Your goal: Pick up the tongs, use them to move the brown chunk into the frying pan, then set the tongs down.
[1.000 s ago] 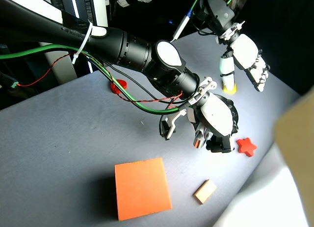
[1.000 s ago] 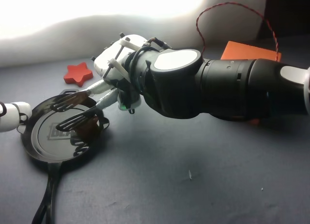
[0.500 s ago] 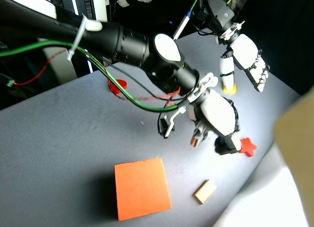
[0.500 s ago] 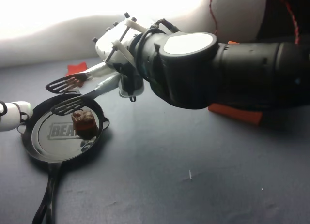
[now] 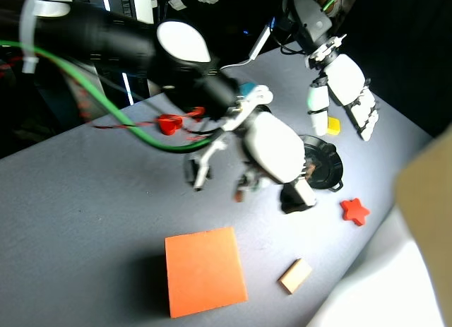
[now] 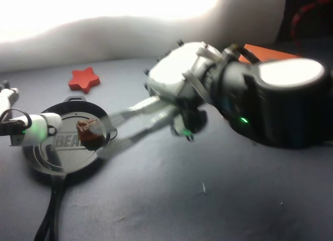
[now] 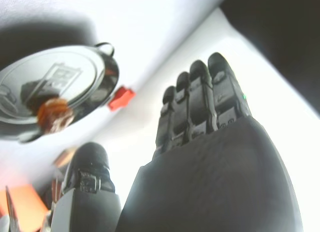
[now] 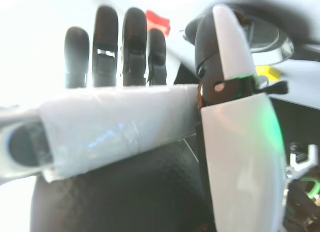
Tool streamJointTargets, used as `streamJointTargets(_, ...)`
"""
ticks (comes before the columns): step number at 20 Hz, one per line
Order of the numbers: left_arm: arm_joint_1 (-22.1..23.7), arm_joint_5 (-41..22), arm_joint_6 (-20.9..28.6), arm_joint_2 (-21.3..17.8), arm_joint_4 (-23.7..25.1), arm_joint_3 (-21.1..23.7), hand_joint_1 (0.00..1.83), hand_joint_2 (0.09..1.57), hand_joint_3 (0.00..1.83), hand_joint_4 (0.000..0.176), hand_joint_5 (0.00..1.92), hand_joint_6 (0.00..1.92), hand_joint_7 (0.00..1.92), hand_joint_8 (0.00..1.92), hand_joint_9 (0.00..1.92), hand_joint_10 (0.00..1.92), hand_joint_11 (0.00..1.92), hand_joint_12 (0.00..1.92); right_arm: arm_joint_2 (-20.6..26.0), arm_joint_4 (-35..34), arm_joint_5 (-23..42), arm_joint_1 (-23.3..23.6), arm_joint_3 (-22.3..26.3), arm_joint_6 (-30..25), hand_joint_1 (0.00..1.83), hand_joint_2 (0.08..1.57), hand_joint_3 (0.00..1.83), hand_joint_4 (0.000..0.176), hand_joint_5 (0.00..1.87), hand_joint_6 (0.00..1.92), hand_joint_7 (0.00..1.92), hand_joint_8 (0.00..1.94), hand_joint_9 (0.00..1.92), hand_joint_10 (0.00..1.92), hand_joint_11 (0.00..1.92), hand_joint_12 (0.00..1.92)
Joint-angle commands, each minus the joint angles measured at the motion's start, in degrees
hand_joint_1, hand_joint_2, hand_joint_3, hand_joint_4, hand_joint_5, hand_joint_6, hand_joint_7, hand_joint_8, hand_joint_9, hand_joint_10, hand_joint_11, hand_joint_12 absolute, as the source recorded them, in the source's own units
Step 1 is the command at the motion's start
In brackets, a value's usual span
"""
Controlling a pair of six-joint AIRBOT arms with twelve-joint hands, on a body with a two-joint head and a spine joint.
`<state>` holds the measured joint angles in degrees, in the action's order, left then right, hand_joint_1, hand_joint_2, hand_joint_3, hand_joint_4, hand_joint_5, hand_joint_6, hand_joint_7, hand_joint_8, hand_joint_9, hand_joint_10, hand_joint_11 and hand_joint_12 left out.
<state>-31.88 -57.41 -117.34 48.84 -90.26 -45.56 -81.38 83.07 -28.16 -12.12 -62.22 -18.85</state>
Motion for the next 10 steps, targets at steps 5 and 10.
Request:
streamJointTargets(5, 1.18, -2.25, -0.07, 0.08, 4.52, 1.99, 0.0, 1.22, 0.0, 0.0, 0.11, 0.0, 0.14, 0.0, 0.13, 0.0, 0.0, 0.27, 2.72, 6.74, 9.09, -2.77, 0.44, -2.06, 1.0, 1.15, 0.0, 0.0, 0.75, 0.12, 0.93, 0.02, 0.74, 0.44, 0.32, 1.41)
streamJointTargets(10, 1.51, -2.25, -0.06, 0.07, 4.54, 3.96, 0.0, 1.21, 0.0, 0.0, 0.12, 0.0, 0.15, 0.0, 0.13, 0.0, 0.0, 0.26, 1.65, 21.65, 8.51, -5.85, 0.42, -10.96, 1.0, 1.15, 0.0, 0.0, 0.73, 0.1, 0.9, 0.0, 0.7, 0.43, 0.27, 1.43)
